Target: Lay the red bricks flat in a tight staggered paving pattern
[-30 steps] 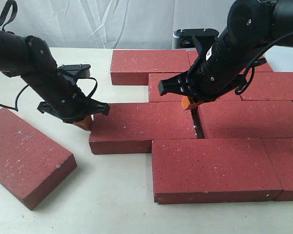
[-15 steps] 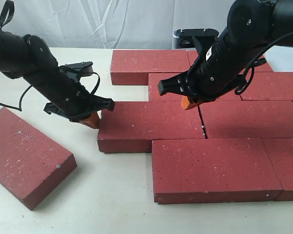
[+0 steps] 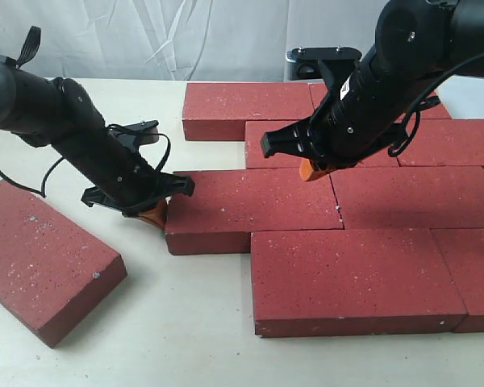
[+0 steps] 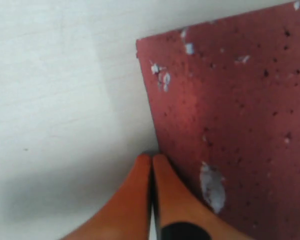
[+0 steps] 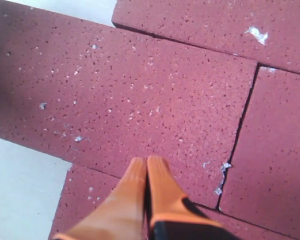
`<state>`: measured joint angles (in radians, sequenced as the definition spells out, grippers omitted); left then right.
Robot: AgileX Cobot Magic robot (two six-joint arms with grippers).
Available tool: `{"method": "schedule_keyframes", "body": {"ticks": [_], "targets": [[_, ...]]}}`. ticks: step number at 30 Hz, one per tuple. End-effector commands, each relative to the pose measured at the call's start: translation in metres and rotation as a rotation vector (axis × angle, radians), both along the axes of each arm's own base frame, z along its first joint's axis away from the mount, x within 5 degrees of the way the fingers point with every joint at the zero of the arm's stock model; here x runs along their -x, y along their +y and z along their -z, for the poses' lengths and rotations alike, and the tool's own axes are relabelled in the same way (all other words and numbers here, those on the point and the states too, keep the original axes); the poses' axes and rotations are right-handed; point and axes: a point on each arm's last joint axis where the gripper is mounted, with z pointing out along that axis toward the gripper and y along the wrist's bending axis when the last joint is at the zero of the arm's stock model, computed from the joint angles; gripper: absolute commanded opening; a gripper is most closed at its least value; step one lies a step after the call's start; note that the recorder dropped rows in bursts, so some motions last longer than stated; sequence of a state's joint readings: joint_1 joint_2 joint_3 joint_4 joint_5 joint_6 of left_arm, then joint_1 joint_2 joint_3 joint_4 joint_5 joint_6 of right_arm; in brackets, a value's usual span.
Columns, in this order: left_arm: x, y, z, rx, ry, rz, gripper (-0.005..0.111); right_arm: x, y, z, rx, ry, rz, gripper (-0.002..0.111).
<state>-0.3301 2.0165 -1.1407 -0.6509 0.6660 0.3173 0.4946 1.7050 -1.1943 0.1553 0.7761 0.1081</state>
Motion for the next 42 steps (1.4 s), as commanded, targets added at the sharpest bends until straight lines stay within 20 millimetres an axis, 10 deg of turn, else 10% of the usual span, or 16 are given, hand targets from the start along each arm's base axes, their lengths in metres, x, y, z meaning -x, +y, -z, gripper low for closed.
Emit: {"method": "schedule_keyframes", "body": {"ticks": [1,27,42], "targets": [[0.003,-0.007,-0.001,0.032,0.013,0.022,0.0,0.0,-0.003,-0.005,-0.005,-0.02,0.003,-0.001],[-0.009,0.02,-0.029,-0.025,-0.063,0.016,0.0,0.0,-0.003,-0.005,-0.005,-0.021,0.003,-0.001],[0.002,-0.014,-0.004,0.049,-0.01,0.106,0.0,0.0,-0.003,-0.005,-0.005,-0.02,0.003,-0.001]]}}
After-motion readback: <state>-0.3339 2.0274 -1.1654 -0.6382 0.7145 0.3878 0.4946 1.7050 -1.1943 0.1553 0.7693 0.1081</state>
